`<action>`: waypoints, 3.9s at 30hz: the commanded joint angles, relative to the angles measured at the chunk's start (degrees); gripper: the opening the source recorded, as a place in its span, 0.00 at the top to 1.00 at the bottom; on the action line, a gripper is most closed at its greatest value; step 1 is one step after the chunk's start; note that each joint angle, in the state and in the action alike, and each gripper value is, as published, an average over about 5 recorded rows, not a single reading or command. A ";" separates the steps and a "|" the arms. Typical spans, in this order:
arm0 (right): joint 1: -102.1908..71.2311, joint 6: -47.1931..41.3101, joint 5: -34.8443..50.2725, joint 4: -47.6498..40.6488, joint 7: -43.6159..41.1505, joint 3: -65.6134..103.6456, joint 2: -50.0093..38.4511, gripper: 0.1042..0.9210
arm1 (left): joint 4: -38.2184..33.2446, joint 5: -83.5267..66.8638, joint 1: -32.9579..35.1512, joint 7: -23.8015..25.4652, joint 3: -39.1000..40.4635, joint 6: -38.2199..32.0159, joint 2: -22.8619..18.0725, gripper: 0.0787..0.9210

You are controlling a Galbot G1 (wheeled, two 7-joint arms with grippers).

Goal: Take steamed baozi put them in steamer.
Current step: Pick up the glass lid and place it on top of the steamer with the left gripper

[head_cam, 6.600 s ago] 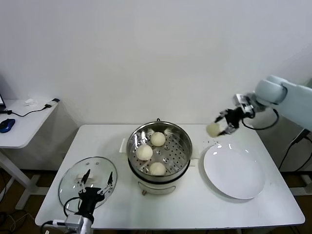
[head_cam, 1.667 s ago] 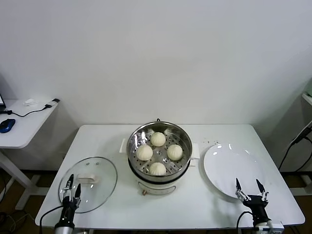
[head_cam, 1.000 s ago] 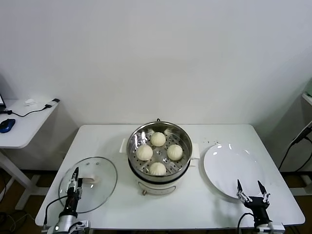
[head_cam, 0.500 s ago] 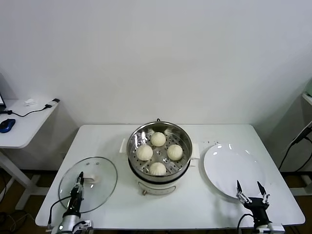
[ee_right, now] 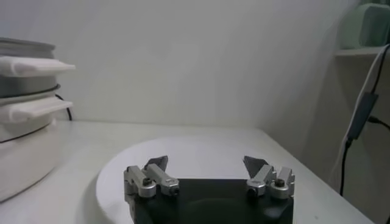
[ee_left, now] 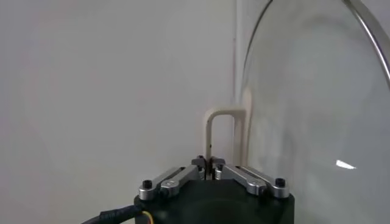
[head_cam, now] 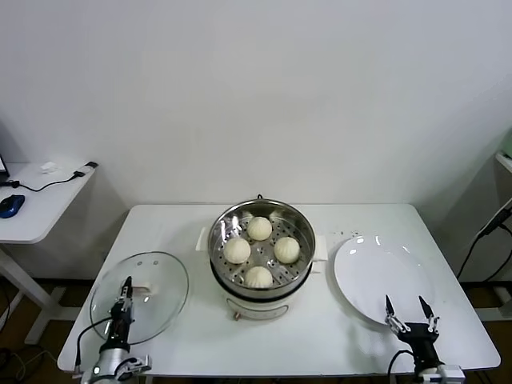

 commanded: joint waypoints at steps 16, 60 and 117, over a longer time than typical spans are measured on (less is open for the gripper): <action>-0.56 -3.77 -6.90 4.29 0.09 -0.62 1.03 0.12 | -40.73 -11.33 -0.03 29.49 7.77 25.85 11.88 0.93; -2.85 -2.89 -12.48 4.23 0.74 1.59 4.92 0.12 | -23.45 28.55 -16.80 44.78 45.40 38.01 -17.83 0.93; -2.90 -1.05 -12.81 3.95 -0.43 1.22 5.15 0.12 | -22.18 25.15 -15.19 40.51 45.69 37.38 -17.83 0.69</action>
